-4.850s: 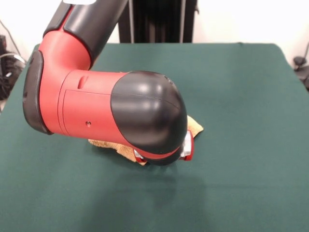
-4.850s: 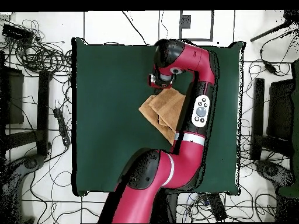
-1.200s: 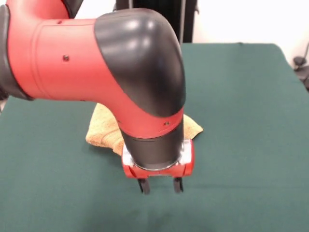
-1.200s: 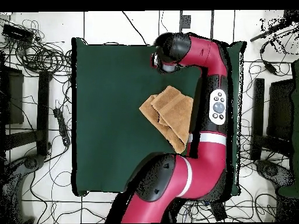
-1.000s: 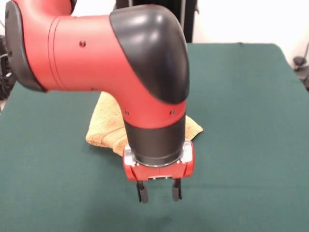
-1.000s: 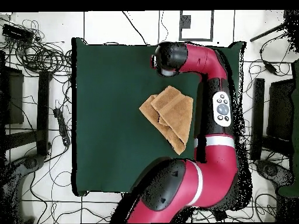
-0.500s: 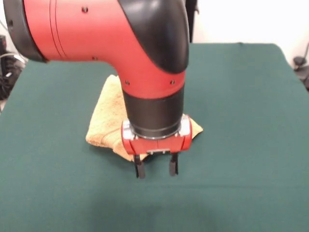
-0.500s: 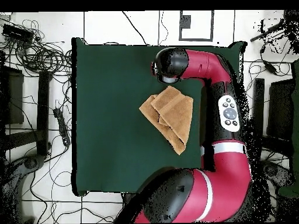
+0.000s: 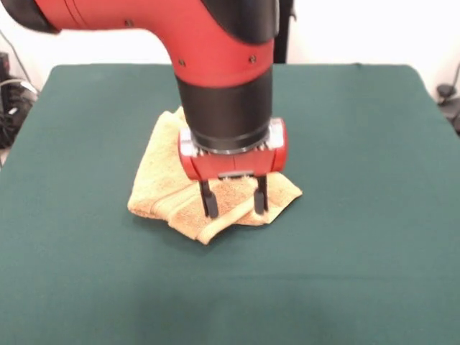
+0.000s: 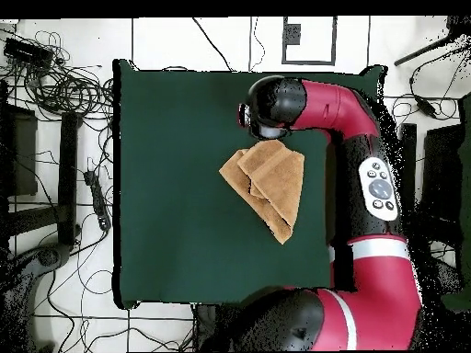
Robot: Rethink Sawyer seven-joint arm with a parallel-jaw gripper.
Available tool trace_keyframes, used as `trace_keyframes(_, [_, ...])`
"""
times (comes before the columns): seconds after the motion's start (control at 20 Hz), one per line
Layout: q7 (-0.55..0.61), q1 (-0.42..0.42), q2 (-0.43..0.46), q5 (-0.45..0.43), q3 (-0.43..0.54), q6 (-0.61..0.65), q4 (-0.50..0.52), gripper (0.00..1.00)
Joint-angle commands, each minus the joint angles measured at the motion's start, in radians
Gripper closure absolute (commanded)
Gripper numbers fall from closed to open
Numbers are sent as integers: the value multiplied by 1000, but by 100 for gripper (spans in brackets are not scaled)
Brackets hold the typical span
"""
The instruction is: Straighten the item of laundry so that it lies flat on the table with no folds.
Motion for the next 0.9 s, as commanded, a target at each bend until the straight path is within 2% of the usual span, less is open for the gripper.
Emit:
trace_keyframes(0.05, [41, -25, -73, 15, -10, -90, 341, 0])
trace_keyframes(0.4, [-44, -30, -74, -32, -17, -47, 357, 0])
trace_keyframes(0.9, [68, -7, -28, -33, -23, -170, 360, 0])
